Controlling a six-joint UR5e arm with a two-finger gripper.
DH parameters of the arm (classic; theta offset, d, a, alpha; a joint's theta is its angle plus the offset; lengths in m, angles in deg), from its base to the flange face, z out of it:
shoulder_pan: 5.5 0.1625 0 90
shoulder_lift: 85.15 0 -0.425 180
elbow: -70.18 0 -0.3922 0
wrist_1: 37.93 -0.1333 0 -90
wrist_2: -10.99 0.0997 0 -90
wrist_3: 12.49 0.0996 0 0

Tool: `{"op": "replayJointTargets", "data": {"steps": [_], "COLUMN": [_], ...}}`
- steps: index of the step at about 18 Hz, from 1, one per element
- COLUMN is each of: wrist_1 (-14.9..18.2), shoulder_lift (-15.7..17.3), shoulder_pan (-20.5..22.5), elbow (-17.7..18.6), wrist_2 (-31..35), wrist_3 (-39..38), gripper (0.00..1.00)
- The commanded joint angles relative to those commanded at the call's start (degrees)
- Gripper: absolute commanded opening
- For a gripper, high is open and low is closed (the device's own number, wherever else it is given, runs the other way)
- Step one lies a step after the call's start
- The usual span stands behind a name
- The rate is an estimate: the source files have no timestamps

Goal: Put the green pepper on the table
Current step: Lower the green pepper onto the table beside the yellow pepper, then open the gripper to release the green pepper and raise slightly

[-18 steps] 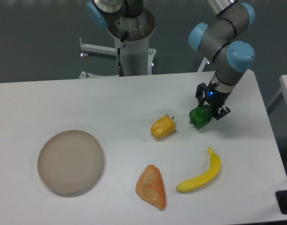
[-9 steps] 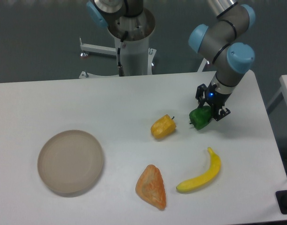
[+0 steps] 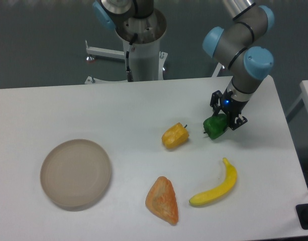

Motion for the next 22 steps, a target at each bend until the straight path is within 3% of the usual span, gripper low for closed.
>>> {"op": "replayJointTargets", "data": {"steps": [5, 10, 15, 22], "wrist_1": [0.0, 0.1, -0.7, -0.3], "shoulder_lift": [0.0, -0.5, -0.5, -2.0], "shoulder_pan": [-0.1, -0.2, -1.2, -5.2], "elbow": [-0.3, -2.4, -4.0, -12.6], "wrist_2": [0.3, 0.5, 0.5, 3.1], "wrist_3": [0.0, -0.1, -1.0, -1.1], "gripper": [0.88, 1.00, 1.00, 1.00]}}
